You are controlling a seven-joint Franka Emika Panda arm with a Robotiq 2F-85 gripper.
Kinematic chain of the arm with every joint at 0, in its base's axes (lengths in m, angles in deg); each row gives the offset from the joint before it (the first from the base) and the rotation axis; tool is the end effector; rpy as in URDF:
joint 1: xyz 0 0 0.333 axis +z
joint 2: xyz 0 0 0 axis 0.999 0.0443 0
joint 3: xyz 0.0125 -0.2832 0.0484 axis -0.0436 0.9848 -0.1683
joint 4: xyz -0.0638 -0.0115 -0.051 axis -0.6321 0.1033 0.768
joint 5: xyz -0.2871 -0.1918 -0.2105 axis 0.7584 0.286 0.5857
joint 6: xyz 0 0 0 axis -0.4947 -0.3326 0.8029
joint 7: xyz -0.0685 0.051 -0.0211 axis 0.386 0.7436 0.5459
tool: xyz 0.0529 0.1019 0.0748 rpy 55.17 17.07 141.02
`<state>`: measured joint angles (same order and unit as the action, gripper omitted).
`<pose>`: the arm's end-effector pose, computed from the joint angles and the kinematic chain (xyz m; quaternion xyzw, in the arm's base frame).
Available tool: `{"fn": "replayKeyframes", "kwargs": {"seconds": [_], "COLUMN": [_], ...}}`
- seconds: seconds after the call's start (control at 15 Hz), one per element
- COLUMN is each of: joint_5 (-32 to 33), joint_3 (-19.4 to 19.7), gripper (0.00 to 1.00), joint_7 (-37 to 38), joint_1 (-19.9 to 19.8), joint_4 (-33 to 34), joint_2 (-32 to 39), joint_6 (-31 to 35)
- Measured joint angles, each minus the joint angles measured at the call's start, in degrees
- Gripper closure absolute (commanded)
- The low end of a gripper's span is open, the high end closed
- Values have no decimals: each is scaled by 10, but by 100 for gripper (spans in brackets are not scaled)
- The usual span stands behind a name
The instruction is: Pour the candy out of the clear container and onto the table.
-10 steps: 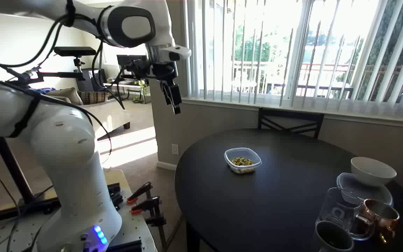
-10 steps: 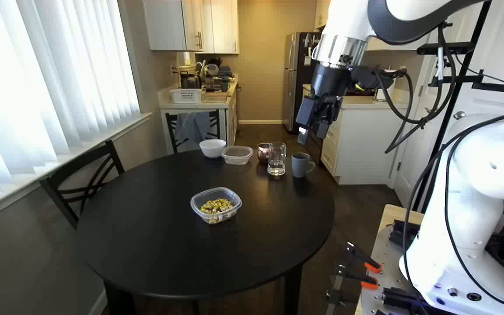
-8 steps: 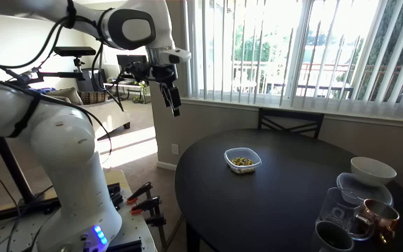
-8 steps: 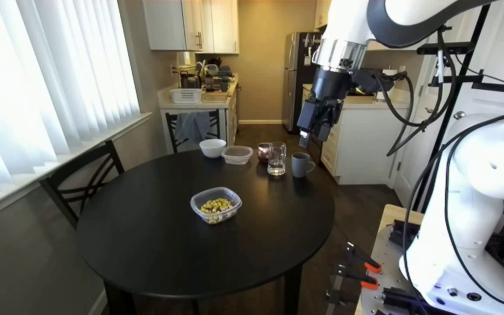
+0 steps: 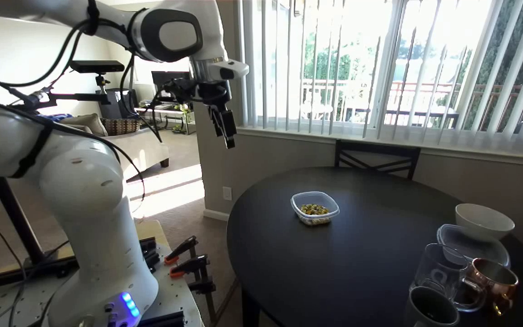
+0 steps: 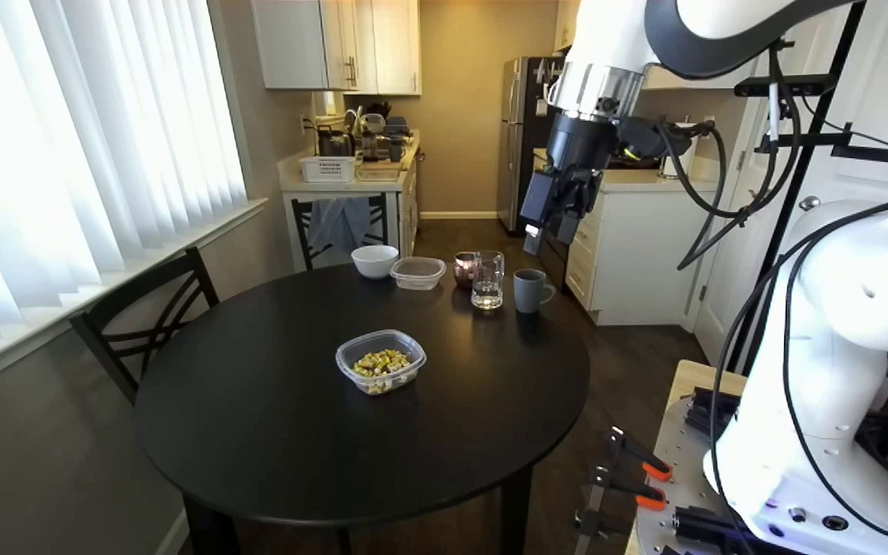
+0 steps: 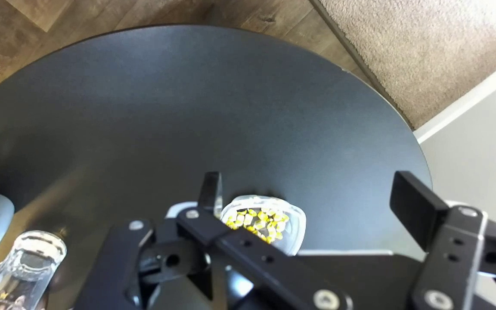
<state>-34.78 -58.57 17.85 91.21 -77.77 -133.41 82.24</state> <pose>0.3286 0.0687 0.4208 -0.9931 0.0715 -0.0865 0.0332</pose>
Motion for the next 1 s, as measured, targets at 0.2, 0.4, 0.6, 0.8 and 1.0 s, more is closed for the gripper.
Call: {"fn": "replayKeyframes", "kwargs": {"seconds": [0.2, 0.4, 0.6, 0.8, 1.0], "joint_5": [9, 31, 33, 33, 33], "joint_3": [-19, -56, -82, -94, -93], "gripper": [0, 0, 0, 0, 0], "joint_7": [6, 44, 56, 66, 76], "joint_1": [-9, -29, -66, -101, -105], "joint_4": [65, 149, 217, 263, 309], "joint_2": [36, 107, 206, 316, 432], "joint_6": [3, 8, 9, 10, 11]}}
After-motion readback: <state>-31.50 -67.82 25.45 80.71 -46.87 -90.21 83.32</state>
